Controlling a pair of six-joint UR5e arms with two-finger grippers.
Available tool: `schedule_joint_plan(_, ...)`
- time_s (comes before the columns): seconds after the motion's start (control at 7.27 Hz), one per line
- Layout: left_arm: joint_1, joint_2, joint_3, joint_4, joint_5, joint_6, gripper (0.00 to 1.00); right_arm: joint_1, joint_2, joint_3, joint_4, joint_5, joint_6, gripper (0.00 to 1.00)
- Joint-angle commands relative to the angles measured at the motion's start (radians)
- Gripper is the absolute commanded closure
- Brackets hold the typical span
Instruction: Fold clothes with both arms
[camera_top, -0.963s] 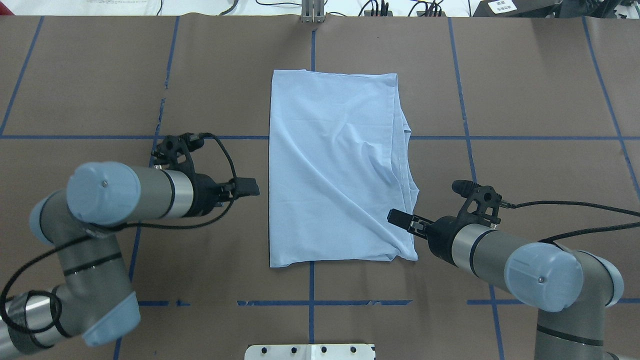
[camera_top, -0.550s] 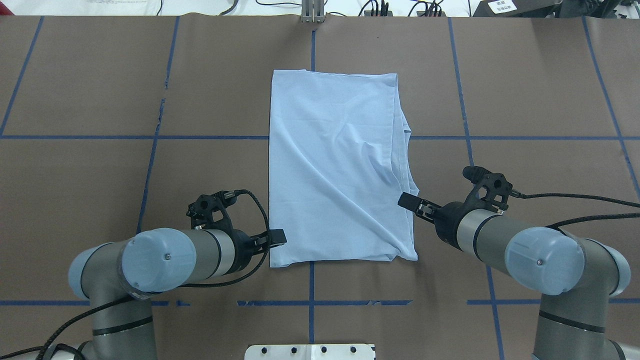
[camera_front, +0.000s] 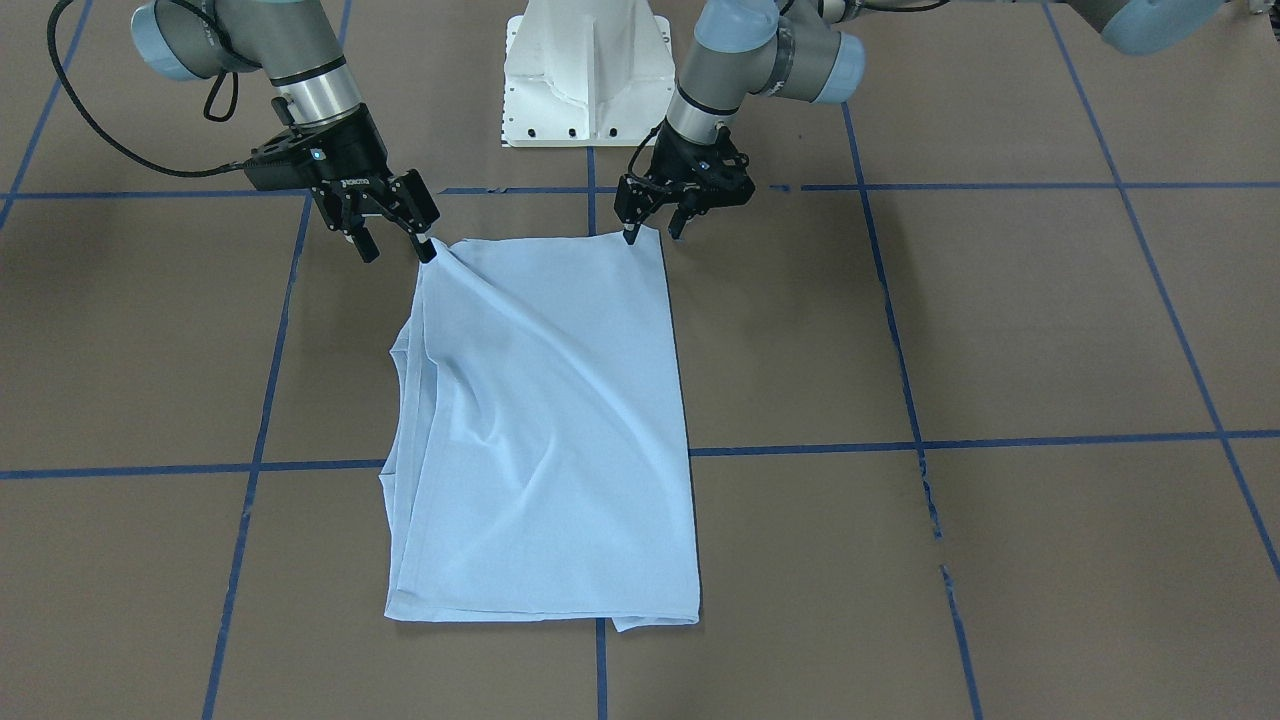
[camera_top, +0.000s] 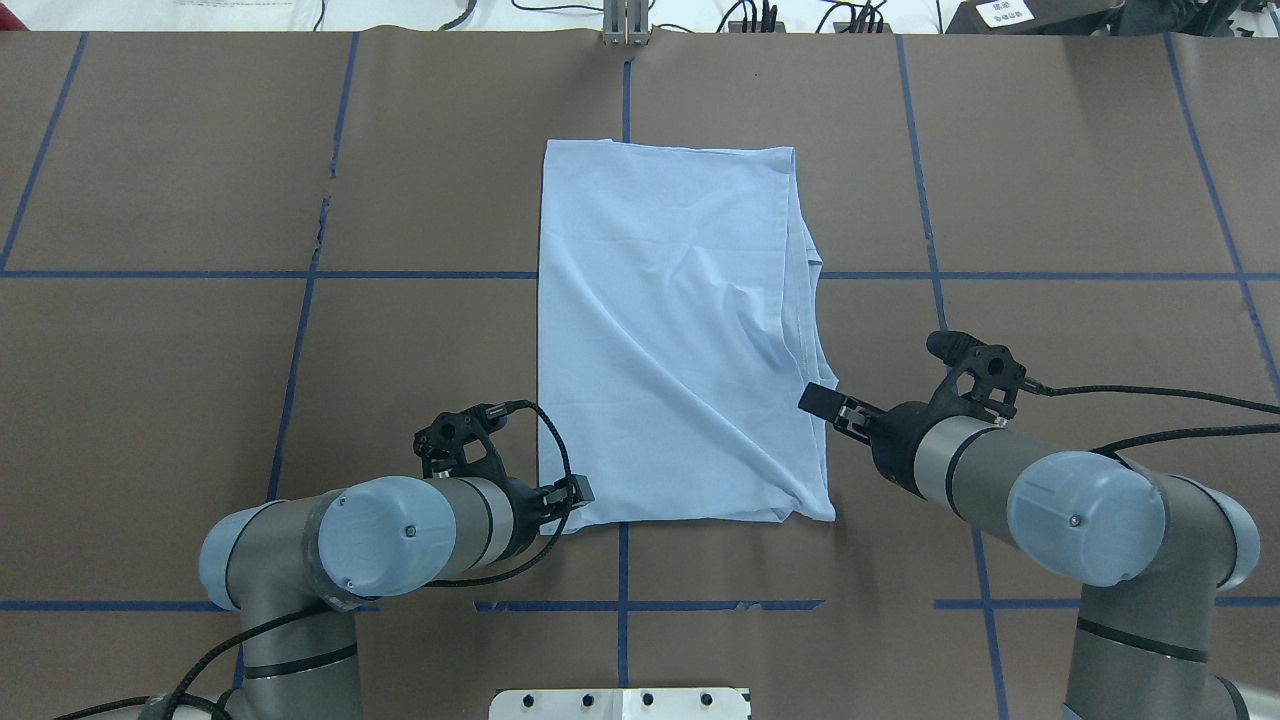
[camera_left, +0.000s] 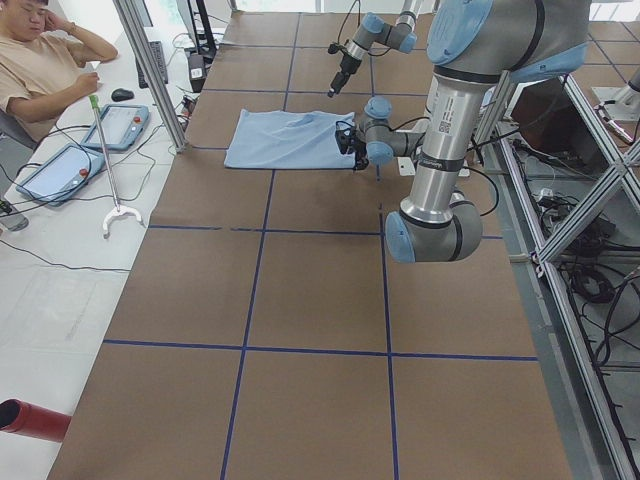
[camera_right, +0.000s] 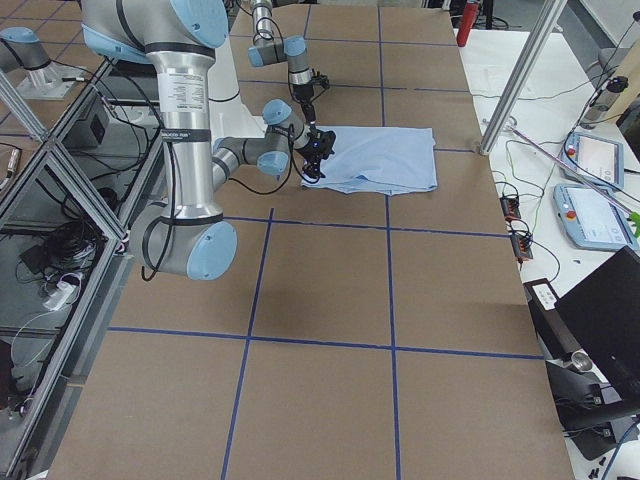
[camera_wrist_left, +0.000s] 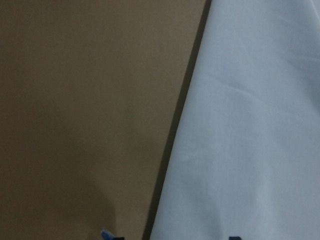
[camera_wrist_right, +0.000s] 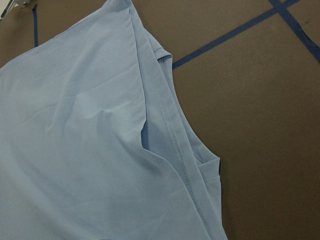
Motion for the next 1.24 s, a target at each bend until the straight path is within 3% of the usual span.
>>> schedule_joint_plan(0.0, 0.001, -0.005, 0.01, 0.0, 0.0, 0.0, 0.24, 0.001, 0.0, -0.005, 0.002, 0.0, 0.0, 0.04)
schedule_joint_plan(0.14, 0.002, -0.006, 0.01, 0.0, 0.0, 0.0, 0.25, -0.001, 0.0, -0.006, 0.002, 0.0, 0.0, 0.04)
schedule_joint_plan(0.41, 0.002, -0.011, 0.01, -0.001, 0.0, 0.0, 0.36, -0.001, 0.0, -0.006, 0.002, 0.0, 0.002, 0.04)
schedule_joint_plan(1.1, 0.005, -0.011, 0.012, -0.001, -0.001, 0.0, 0.37, 0.001, 0.0, -0.006, 0.005, 0.0, 0.002, 0.04)
